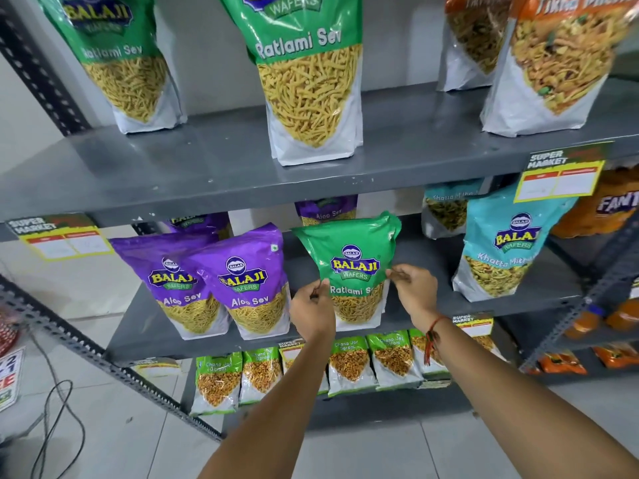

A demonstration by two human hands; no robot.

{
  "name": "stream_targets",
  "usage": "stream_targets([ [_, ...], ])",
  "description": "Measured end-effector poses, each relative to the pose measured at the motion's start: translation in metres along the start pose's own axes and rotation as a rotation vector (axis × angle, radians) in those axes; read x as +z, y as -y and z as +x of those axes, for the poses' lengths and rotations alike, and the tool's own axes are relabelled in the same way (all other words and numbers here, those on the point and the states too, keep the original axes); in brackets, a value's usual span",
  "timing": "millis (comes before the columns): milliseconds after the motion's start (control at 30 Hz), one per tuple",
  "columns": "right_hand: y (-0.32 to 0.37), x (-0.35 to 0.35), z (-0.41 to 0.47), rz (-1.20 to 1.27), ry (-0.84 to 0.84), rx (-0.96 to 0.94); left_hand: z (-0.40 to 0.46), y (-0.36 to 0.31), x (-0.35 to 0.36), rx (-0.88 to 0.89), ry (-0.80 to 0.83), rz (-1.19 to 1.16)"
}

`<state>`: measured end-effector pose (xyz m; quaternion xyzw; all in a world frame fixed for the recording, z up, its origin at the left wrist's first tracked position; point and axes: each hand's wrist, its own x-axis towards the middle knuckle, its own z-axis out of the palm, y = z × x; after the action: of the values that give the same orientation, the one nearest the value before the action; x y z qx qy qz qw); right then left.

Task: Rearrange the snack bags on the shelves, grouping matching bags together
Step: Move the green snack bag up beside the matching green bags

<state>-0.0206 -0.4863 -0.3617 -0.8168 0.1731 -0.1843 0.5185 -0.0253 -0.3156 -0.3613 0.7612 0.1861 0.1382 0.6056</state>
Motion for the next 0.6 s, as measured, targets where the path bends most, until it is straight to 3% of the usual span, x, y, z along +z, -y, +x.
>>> stream_targets([
  [300, 0.011, -0.065, -0.055, 0.039, -0.025, -0.065, -0.067, -0.012, -0.021, 0.105, -0.025, -0.078],
  [600, 0.114, -0.067, -0.074, 0.203, -0.033, -0.343, -0.054, -0.106, -0.094, 0.422, -0.154, -0.211],
])
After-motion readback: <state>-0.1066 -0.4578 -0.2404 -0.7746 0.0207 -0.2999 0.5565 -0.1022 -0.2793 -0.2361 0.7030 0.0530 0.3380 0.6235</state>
